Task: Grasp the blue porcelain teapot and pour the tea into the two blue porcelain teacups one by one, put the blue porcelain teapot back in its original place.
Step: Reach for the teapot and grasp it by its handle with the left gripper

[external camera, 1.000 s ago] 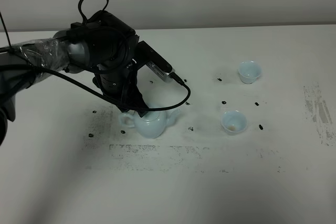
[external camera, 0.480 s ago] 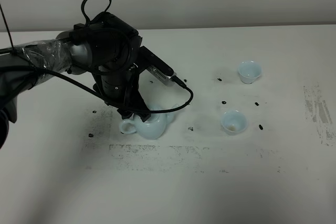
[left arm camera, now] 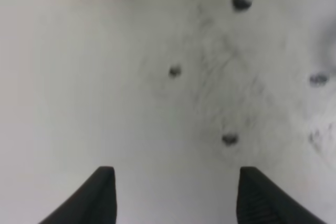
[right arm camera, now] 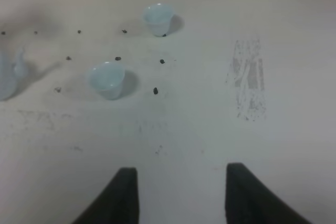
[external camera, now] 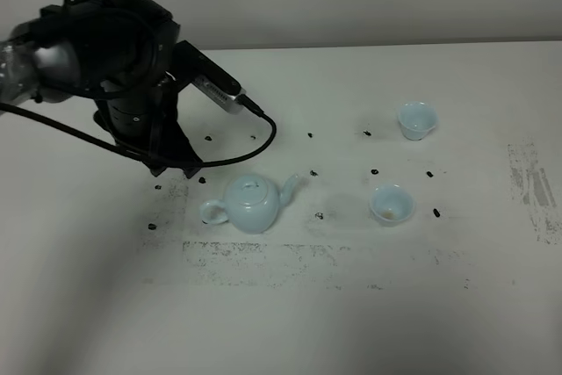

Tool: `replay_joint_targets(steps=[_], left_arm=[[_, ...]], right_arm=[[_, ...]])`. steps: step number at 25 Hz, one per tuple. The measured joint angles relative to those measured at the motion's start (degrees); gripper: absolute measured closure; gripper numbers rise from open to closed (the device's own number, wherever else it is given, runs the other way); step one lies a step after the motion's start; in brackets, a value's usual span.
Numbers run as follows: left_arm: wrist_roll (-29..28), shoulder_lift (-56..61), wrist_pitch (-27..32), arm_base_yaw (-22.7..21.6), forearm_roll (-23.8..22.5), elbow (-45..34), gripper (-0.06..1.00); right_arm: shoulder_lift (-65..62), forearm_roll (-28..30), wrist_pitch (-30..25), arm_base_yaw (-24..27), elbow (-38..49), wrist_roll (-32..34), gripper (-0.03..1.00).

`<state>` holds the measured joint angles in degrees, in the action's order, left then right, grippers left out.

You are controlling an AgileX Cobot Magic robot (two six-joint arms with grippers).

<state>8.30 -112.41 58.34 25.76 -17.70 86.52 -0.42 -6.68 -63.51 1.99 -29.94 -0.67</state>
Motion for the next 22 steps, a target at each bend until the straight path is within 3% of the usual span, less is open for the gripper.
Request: replay_joint_targets(steps=[4, 9, 14, 22], left_arm=[[0.1, 7.4, -8.9, -0.8, 0.9, -10.0, 0.42], [3.8, 7.2, -22.7, -0.8, 2.0, -17.6, 0.43], [9.7, 4.4, -25.5, -0.5, 2.1, -18.1, 0.43], [14.2, 3.7, -29.6, 0.6, 1.9, -18.1, 0.43]], right_arm=[[0.0, 0.0, 0.0, 0.0, 0.0, 0.0, 0.56], [0.0, 0.0, 0.0, 0.0, 0.0, 0.0, 0.56], [0.0, 0.0, 0.0, 0.0, 0.0, 0.0, 0.56], [0.0, 0.0, 0.0, 0.0, 0.0, 0.0, 0.56]])
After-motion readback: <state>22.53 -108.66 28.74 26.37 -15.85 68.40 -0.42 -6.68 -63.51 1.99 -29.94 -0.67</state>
